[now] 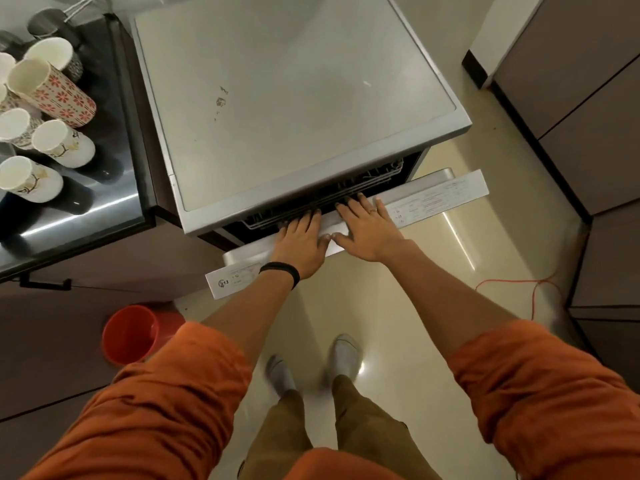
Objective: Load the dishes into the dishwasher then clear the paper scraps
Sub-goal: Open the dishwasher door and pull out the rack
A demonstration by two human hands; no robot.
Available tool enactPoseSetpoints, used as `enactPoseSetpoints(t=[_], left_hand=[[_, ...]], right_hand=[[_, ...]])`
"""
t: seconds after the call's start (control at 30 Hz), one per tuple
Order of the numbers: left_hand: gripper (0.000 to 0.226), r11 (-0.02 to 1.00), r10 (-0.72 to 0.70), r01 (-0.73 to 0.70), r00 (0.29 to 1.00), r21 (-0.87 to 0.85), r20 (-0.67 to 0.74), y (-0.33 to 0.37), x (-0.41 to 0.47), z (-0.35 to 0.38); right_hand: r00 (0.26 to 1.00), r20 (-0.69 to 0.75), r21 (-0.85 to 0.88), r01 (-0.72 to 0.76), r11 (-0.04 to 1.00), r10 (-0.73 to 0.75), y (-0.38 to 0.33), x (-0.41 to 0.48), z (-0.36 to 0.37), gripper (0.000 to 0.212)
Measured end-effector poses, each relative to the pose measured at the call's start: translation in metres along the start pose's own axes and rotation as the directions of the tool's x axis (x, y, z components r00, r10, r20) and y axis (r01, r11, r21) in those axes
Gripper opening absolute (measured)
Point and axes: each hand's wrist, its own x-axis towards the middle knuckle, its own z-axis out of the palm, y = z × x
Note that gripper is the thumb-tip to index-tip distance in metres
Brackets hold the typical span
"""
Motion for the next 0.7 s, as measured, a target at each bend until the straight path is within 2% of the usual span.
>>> enactPoseSetpoints(t=[0.17, 0.27, 0.43, 0.57, 0.7], left_hand=[[0.065, 0.999, 0.03, -0.026, 0.996, -0.044, 0.085, 0.001, -0.003, -0.003], [0.063, 0.991, 0.085, -0.068, 0.987, -0.118, 0.139, 0.002, -0.014, 0.007], [0.037, 0.978, 0.188, -0.157, 0.948, -0.134, 0.255, 0.01, -0.039, 0.03], [0.046, 0.96, 0.27, -0.216, 0.887, -0.18, 0.375, 0.016, -0.067, 0.072], [0.045, 0.943, 0.318, -0.231, 0.844, -0.241, 0.432, 0.03, -0.097, 0.127]], right_hand=[[0.999, 0.028, -0.051, -0.032, 0.998, 0.034, -0.004, -0.018, 0.01, 0.079], [0.991, 0.099, -0.049, -0.083, 0.995, 0.087, -0.008, -0.035, 0.015, 0.083], [0.95, 0.247, -0.174, -0.15, 0.973, 0.191, -0.02, -0.073, 0.027, 0.081], [0.894, 0.357, -0.233, -0.196, 0.952, 0.271, -0.024, -0.105, 0.078, 0.084], [0.88, 0.367, -0.215, -0.237, 0.948, 0.303, -0.012, -0.15, 0.139, 0.09]])
